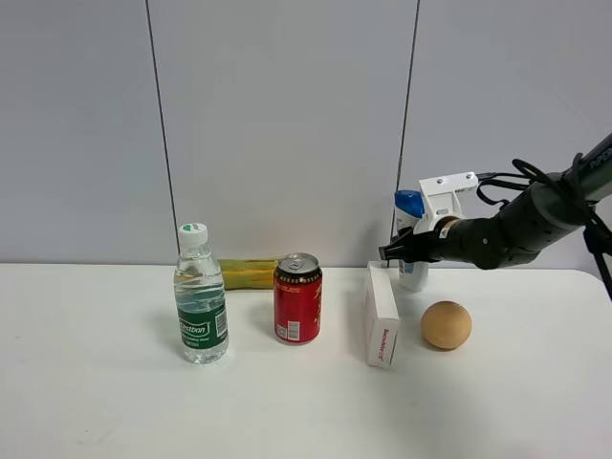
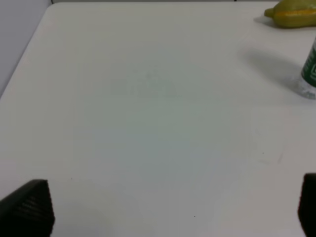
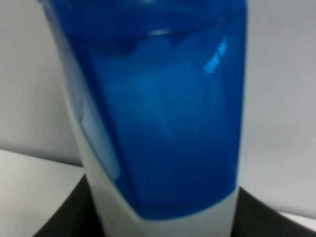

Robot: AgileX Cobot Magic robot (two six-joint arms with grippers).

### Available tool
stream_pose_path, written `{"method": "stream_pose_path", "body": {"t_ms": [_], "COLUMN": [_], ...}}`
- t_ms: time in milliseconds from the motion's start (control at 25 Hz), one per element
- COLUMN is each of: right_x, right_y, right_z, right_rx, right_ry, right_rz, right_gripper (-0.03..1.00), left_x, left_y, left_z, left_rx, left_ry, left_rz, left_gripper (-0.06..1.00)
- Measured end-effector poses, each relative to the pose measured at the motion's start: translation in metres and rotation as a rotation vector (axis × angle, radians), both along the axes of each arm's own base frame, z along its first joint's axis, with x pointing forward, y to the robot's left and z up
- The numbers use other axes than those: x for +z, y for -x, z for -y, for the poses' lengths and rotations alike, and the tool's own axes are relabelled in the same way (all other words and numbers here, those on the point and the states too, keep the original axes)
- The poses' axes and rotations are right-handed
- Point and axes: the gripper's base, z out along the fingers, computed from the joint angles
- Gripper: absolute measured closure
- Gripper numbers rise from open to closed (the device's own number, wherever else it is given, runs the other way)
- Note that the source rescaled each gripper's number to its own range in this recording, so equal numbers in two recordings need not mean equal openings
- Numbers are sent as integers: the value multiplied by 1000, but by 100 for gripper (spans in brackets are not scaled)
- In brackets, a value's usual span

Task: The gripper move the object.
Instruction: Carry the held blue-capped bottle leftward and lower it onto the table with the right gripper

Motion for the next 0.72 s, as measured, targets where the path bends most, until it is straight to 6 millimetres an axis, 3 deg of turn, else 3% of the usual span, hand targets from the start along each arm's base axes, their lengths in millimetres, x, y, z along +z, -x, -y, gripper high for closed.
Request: {"method": "stream_pose_path", "body": {"t_ms": [400, 720], "right_x": [97, 164], "right_y": [22, 61], "right_z": [-18, -57], "right_rx": [49, 144], "right_ry": [24, 45], "right_rz": [-3, 9], "right_gripper": [96, 96], "left_x": [0, 0], "left_y": [0, 0], "left_z": [0, 0], "left_rx": [0, 0], "left_ry": [0, 0], "left_rz": [0, 0], "left_gripper": [-6, -6]}}
